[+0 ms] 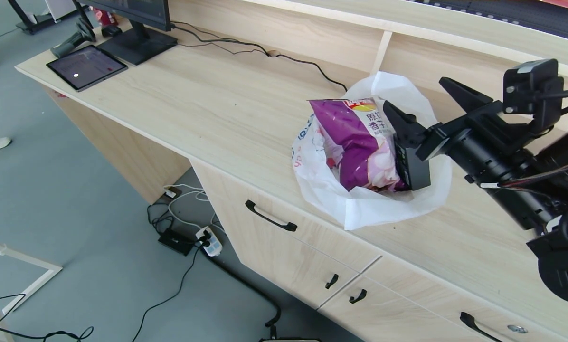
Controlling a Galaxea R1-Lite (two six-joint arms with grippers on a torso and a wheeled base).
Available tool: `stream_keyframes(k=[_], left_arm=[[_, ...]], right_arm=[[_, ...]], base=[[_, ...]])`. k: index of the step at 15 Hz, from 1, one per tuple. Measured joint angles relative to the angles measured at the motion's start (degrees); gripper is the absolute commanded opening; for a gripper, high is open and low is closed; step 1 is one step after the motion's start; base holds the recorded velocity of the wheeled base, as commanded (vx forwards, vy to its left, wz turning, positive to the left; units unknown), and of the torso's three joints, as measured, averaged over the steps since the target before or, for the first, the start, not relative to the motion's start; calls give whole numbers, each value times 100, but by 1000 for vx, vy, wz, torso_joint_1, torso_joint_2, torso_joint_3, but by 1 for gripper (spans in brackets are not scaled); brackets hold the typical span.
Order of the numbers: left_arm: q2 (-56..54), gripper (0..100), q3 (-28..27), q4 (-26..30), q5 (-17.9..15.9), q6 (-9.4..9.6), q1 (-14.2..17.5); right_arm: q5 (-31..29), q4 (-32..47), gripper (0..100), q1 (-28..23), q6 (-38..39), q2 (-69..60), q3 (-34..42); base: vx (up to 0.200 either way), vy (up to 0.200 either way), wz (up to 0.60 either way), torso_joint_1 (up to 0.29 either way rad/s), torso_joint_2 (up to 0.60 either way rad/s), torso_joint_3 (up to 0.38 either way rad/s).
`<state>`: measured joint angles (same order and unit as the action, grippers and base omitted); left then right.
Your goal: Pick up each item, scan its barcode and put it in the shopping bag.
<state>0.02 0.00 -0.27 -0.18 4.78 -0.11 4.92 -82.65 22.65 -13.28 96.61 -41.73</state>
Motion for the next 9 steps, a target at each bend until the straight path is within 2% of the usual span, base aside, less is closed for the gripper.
stream_keyframes(k=[5,9], left_arm=[[0,100,0,2,5,-24,4],[0,100,0,2,5,-27,0]], right_arm=[[-77,396,100,-110,266,-1018,549],[-39,1990,100,-319,450,-2291,697]], base=[[0,0,0,0,0,0],[0,0,0,0,0,0]])
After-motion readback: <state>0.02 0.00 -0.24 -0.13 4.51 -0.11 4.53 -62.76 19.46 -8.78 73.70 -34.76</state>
